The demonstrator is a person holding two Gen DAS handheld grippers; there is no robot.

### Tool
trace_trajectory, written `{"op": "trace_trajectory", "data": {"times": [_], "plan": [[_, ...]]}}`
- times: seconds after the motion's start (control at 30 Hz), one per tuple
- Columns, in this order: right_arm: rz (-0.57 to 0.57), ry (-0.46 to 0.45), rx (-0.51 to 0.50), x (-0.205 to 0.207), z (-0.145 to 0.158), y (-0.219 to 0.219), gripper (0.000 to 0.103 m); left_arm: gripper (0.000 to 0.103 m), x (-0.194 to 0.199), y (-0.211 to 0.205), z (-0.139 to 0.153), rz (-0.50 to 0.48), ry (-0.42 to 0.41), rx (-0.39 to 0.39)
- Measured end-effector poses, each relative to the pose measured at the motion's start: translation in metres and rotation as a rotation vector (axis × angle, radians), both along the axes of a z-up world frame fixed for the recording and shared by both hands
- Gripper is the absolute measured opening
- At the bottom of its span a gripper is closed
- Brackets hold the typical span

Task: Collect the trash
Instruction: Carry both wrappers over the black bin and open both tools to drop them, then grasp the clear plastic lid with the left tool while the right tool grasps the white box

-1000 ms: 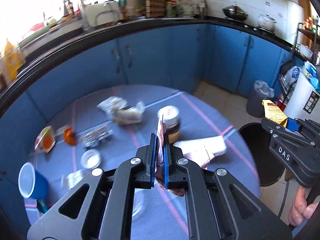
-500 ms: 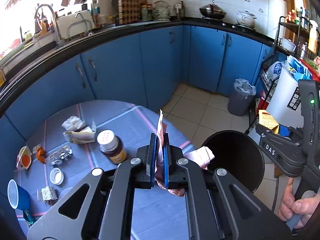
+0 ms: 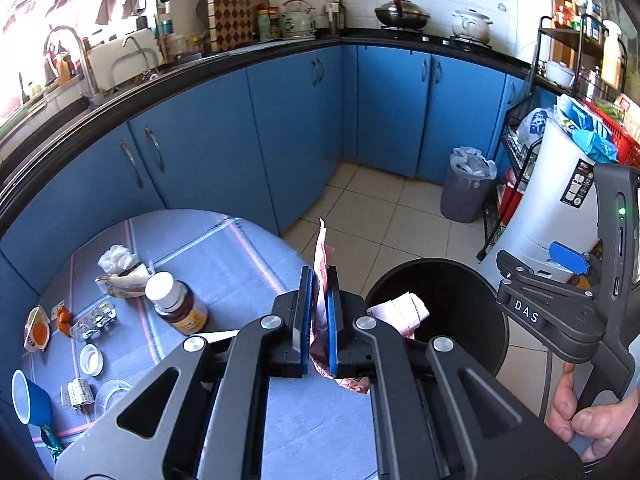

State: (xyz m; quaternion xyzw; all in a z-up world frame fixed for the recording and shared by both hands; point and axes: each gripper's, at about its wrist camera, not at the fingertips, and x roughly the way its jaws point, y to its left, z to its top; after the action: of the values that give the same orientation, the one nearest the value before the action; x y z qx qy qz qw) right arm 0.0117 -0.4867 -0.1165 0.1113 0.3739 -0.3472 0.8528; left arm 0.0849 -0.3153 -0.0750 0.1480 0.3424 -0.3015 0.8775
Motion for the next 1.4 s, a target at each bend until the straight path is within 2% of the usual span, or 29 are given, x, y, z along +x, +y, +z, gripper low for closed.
{"op": "trace_trajectory", "data": {"times": [0.2,0.4,0.5,0.57,0.7,0.73,0.8,0.83,0.87,0.93,1.0,1.2,1.33,1.4], "plan": [[-0.073,0.006,-0.028,-0.016,0.002,-0.020,0.070,0.007,-0.008,-0.032,0.003,-0.067,0.003,-0.002],[-0.118,0.007,-0.031,-0.032,0.002,-0.040,0.070,0.009,-0.015,-0.075,0.013,-0.146,0.000,-0.039],[-0.125,0.017,-0.031,-0.038,-0.001,-0.044,0.070,0.009,-0.014,-0.095,0.016,-0.161,0.012,-0.039],[-0.123,0.025,-0.025,-0.041,-0.005,-0.047,0.070,0.010,-0.010,-0.106,0.014,-0.179,0.052,-0.043],[-0.117,0.031,-0.002,-0.045,-0.010,-0.053,0.070,0.011,-0.008,-0.120,0.007,-0.168,0.056,-0.021],[-0.115,0.030,0.001,-0.046,-0.011,-0.053,0.070,0.017,-0.008,-0.122,0.004,-0.166,0.059,-0.008],[-0.114,0.029,0.002,-0.046,-0.011,-0.054,0.070,0.049,-0.006,-0.125,0.000,-0.175,0.084,-0.014],[-0.113,0.027,0.004,-0.047,-0.012,-0.054,0.070,0.100,-0.006,-0.124,0.000,-0.165,0.086,-0.033],[-0.112,0.026,0.007,-0.047,-0.013,-0.055,0.070,0.098,-0.006,-0.119,0.003,-0.154,0.069,-0.081],[-0.112,0.024,0.012,-0.048,-0.014,-0.056,0.070,0.100,-0.008,-0.116,0.009,-0.163,0.052,-0.116],[-0.111,0.026,0.018,-0.048,-0.016,-0.057,0.070,0.100,-0.007,-0.118,0.011,-0.152,0.038,-0.103],[-0.095,0.021,0.034,-0.045,-0.018,-0.053,0.070,0.100,0.003,-0.114,0.008,-0.120,0.062,-0.103],[-0.030,-0.007,0.044,-0.036,-0.014,-0.036,0.070,0.100,0.007,-0.098,0.008,-0.082,0.043,-0.114],[0.008,-0.018,0.033,-0.030,-0.011,-0.026,0.070,0.100,0.010,-0.083,0.012,-0.034,0.009,-0.125]]}}
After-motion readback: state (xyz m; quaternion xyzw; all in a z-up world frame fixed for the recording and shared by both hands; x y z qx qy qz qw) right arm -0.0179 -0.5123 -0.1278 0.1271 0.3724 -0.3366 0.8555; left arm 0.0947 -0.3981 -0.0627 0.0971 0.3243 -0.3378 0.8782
